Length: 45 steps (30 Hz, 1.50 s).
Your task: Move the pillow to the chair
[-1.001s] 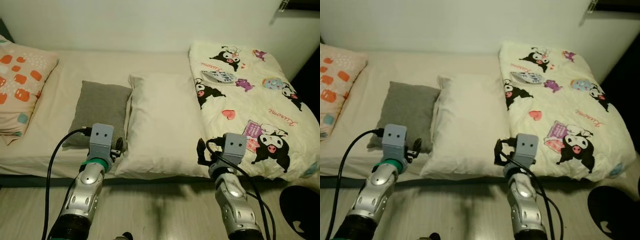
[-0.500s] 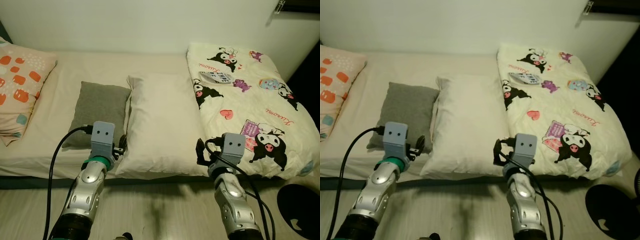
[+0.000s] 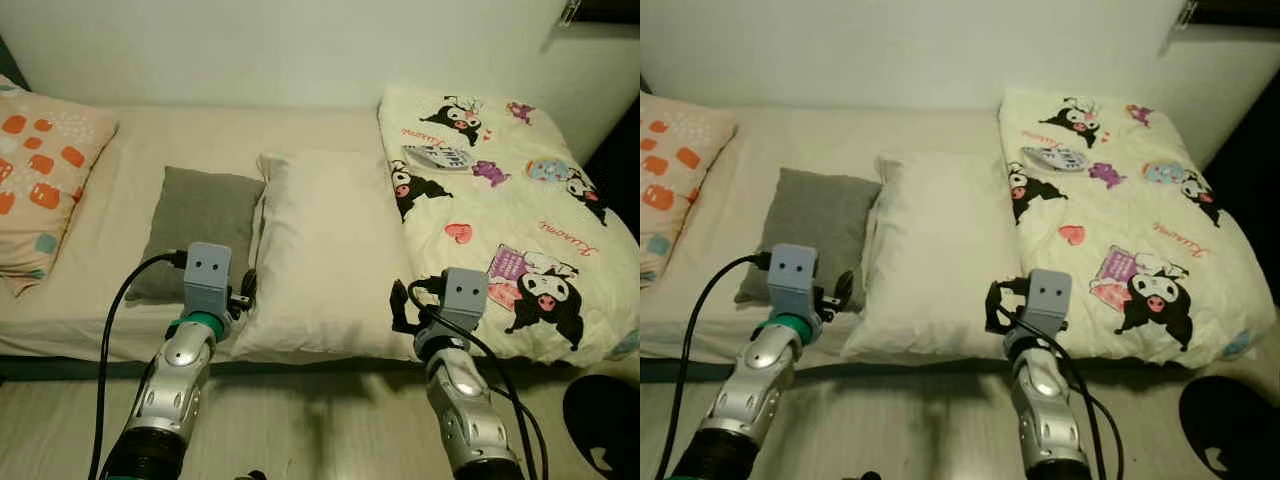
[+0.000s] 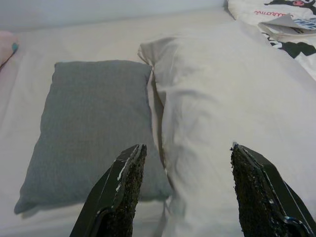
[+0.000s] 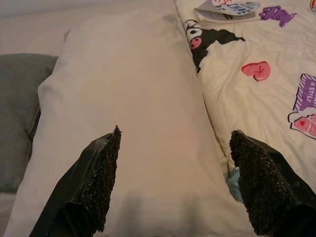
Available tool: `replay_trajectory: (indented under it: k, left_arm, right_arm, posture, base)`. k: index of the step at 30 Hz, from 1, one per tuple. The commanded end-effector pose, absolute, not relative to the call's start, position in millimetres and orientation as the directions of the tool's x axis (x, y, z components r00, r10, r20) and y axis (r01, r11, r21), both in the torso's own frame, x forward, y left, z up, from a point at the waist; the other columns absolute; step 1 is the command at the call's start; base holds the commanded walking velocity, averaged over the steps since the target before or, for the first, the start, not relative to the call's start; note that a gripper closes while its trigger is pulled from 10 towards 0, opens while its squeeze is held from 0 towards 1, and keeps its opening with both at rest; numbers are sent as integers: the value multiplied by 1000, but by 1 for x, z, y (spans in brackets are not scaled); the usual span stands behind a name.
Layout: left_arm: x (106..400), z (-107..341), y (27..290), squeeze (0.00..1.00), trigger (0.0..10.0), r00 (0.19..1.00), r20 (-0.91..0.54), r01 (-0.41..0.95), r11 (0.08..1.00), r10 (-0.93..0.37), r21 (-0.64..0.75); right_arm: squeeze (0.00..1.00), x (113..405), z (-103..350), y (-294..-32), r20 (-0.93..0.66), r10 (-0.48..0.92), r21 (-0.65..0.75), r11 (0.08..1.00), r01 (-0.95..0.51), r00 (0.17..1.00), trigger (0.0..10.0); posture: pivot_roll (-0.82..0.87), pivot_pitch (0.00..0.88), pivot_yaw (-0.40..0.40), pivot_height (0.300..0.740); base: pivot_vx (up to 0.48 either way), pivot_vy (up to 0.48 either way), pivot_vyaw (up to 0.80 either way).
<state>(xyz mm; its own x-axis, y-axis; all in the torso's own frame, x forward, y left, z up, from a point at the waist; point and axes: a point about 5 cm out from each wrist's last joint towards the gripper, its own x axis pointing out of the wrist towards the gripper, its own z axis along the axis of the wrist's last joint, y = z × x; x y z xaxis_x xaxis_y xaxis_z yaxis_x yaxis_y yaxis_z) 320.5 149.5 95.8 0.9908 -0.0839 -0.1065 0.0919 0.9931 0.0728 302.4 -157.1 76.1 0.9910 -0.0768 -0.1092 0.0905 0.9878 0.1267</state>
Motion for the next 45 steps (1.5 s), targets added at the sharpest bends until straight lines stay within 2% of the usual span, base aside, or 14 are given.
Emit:
replay_trajectory:
  k: [1, 9, 13, 20, 37, 45]
  left_arm:
    - [320, 95, 151, 0, 10000, 991, -109, 90, 994, -83, 63]
    - [321, 96, 150, 0, 10000, 990, -107, 96, 994, -89, 59]
    - [321, 96, 150, 0, 10000, 990, -106, 98, 993, -91, 61]
    - [320, 95, 150, 0, 10000, 990, -108, 97, 993, -90, 61]
    - [319, 93, 149, 0, 10000, 988, -120, 107, 993, -100, 56]
    - [322, 91, 142, 0, 10000, 982, -138, 138, 989, -129, 56]
  right_arm:
    - [0, 301, 72, -157, -119, -85, 137, 985, 101, 989, 10000]
    - [0, 301, 74, -157, -110, -89, 143, 984, 105, 990, 10000]
    - [0, 301, 75, -160, -102, -99, 69, 992, 107, 990, 10000]
    - [0, 300, 75, -161, -96, -107, 141, 983, 120, 990, 10000]
    - [0, 300, 75, -163, -95, -112, 130, 984, 124, 989, 10000]
    - [0, 301, 76, -168, -100, -141, 128, 980, 153, 985, 10000]
  posture:
    - [16, 0, 58, 740]
    - [15, 0, 62, 740]
    - [15, 0, 62, 740]
    - [15, 0, 63, 740]
    - [12, 0, 61, 740]
    - [4, 0, 64, 740]
  base:
    - [364, 0, 0]
    - [364, 0, 0]
    - [364, 0, 328]
    - [364, 0, 343]
    - [342, 0, 0]
    - [0, 0, 0]
